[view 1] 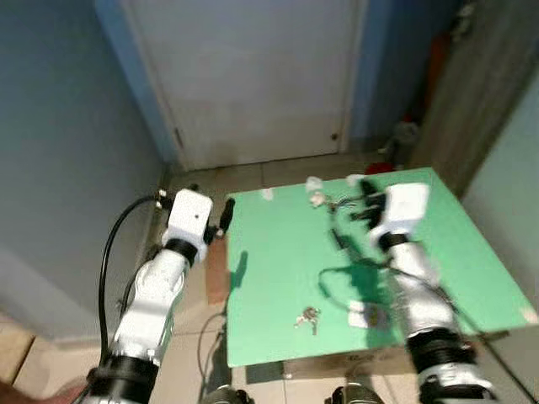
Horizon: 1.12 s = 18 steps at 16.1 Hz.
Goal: Hang keys on a hook
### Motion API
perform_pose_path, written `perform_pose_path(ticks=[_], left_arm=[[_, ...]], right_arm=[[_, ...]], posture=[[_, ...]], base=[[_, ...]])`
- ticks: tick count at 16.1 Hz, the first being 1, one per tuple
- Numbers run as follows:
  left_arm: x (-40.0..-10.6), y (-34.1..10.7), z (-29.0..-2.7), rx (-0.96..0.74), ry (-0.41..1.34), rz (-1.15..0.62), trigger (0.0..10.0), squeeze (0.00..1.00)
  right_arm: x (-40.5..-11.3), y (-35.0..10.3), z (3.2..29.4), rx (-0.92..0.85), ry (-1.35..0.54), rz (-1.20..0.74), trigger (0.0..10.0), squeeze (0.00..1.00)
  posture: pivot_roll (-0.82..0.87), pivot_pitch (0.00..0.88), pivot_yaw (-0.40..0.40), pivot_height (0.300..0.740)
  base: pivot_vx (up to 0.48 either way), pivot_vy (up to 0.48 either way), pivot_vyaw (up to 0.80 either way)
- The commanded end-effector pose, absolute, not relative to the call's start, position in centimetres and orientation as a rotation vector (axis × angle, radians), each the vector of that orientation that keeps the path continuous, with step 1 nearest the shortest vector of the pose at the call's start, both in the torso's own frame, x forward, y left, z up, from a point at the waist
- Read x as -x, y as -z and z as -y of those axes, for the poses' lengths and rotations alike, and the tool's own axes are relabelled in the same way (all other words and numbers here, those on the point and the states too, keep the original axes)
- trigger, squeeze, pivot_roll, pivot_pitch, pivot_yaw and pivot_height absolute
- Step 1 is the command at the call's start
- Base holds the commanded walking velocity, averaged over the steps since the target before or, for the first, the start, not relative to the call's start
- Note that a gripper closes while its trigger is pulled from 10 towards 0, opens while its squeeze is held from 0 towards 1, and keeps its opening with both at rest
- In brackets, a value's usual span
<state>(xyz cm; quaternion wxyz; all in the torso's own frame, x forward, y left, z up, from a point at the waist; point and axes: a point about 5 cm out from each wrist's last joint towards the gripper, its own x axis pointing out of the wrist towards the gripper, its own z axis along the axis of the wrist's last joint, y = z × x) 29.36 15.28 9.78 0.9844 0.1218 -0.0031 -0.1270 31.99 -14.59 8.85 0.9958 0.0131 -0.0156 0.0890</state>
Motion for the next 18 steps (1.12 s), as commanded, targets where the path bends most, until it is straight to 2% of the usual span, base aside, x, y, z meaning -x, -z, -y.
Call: perform_pose_path(ticks=[1, 6, 12, 18], left_arm=[[-29.1, -9.7, -15.3, -0.25, 0.269, -0.006, 10.0, 0.0], [-27.7, -8.7, -15.5, -0.235, 0.255, -0.041, 10.0, 0.0], [-27.6, -8.6, -15.3, -0.21, 0.261, -0.048, 10.0, 0.0], [-27.7, -8.5, -14.6, -0.216, 0.275, -0.049, 10.0, 0.0]], right_arm=[[-32.1, -9.2, 13.3, -0.007, -0.22, 0.03, 10.0, 0.0], [-32.1, -8.6, 12.6, -0.02, -0.223, -0.013, 10.0, 0.0], [-32.3, -8.9, 11.0, -0.012, -0.277, -0.014, 10.0, 0.0], [-31.8, -8.2, 10.0, -0.01, -0.313, -0.037, 10.0, 0.0]], posture=[[-0.15, 0.0, 0.123, 0.74], [-0.11, 0.025, 0.097, 0.74], [-0.11, 0.029, 0.078, 0.74], [-0.12, 0.043, 0.086, 0.74]], base=[[0.0, 0.0, 0.0], [0.0, 0.0, 0.0], [0.0, 0.0, 0.0], [0.36, -0.313, 0.0]])
